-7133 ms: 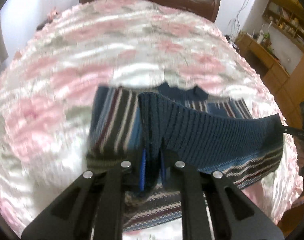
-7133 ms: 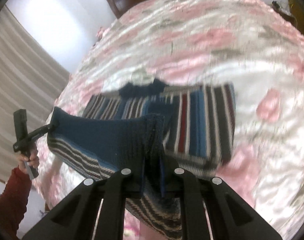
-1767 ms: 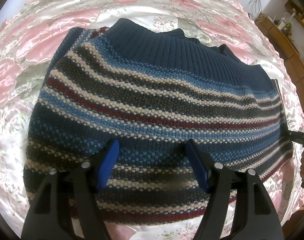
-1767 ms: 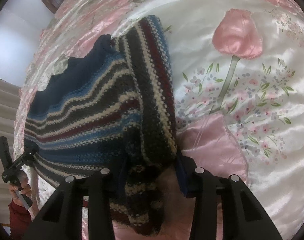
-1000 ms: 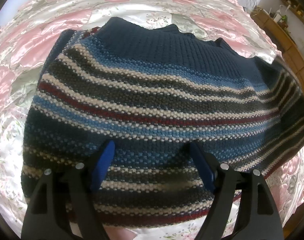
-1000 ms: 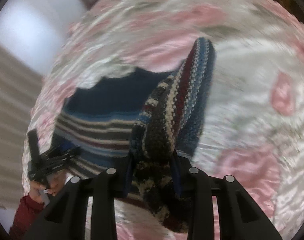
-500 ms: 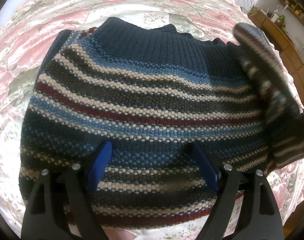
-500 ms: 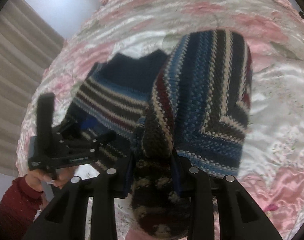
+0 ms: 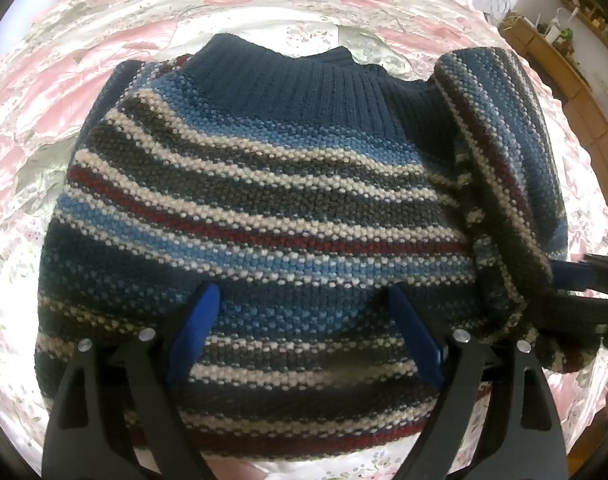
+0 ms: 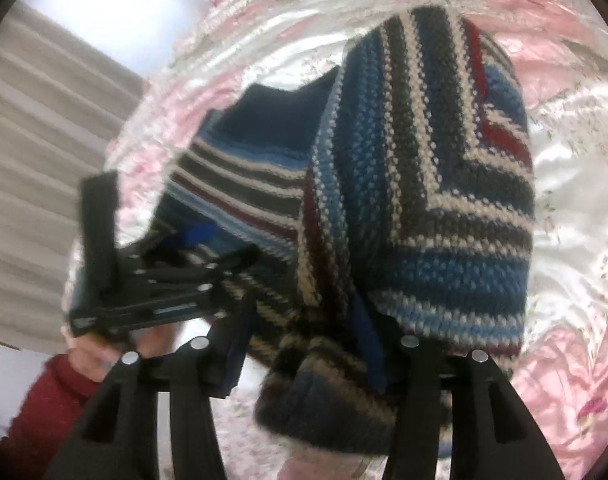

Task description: Fold small clothes

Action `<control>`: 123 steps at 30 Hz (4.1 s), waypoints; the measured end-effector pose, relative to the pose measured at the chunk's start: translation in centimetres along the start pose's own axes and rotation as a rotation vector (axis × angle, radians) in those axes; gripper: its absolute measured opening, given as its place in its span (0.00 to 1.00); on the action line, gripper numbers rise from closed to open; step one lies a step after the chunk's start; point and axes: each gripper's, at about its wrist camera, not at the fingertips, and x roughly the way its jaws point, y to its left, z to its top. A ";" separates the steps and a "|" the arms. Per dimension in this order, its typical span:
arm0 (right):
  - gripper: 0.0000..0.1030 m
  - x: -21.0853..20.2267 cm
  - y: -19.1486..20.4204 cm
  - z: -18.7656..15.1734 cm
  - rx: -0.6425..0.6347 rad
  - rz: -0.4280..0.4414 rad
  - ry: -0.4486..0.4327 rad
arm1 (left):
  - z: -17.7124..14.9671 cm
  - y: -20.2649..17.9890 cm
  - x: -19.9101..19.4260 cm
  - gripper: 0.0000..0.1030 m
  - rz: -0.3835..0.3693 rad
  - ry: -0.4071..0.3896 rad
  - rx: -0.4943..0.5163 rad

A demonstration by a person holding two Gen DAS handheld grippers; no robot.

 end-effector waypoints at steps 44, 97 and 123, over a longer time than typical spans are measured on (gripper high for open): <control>0.56 -5.6 -11.4 -6.4 0.134 -0.183 -0.028 | 2.8 -10.3 -0.9 0.24 -0.339 0.059 -0.182; 0.61 2.3 0.2 -4.9 -0.100 -0.128 0.074 | 1.8 14.3 -5.8 0.27 -0.128 -0.071 -0.290; 0.66 -0.8 2.9 -5.4 -0.081 -0.121 0.040 | -4.4 12.5 -12.8 0.08 -0.148 -0.061 -0.277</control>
